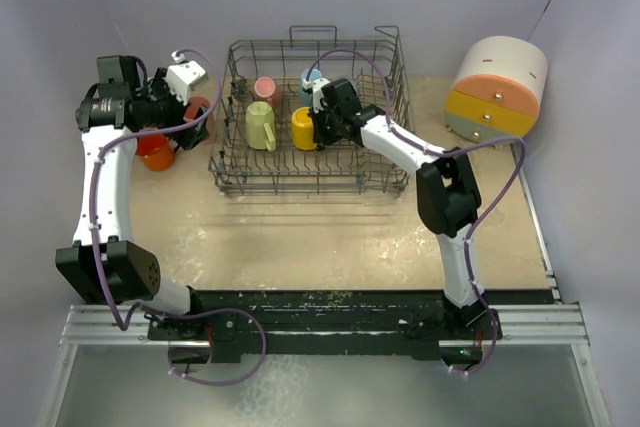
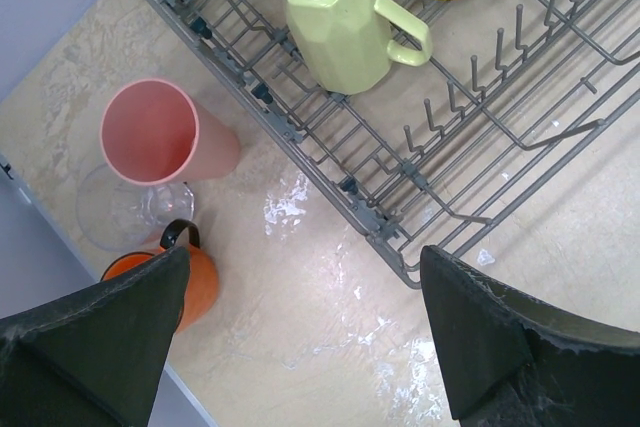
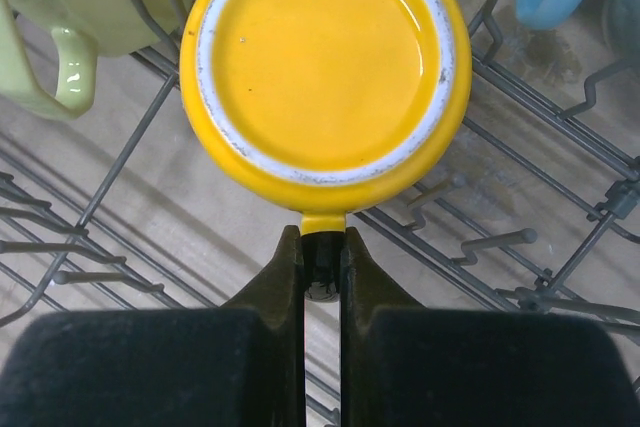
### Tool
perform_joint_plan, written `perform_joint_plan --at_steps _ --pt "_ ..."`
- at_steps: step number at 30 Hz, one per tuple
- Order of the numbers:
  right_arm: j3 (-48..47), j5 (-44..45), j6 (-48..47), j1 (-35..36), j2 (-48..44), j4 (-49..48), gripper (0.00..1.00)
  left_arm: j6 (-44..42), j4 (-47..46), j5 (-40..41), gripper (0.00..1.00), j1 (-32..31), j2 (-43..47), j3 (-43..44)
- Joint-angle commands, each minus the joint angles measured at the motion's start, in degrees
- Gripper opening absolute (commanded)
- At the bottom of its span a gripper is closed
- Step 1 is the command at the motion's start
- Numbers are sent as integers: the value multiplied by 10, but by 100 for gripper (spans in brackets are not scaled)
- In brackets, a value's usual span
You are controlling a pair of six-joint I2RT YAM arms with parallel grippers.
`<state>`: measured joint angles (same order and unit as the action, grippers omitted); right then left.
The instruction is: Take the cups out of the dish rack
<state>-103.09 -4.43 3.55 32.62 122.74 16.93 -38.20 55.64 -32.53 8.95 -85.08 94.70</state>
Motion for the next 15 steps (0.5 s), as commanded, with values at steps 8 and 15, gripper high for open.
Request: perform_joint_plan --at_steps 8,15 --pt "-54 79 18 34 -98 -50 0 -8 -30 -38 99 -5 41 -44" --pt "-82 91 70 62 -165 -51 0 -59 -37 -90 99 -5 83 -90"
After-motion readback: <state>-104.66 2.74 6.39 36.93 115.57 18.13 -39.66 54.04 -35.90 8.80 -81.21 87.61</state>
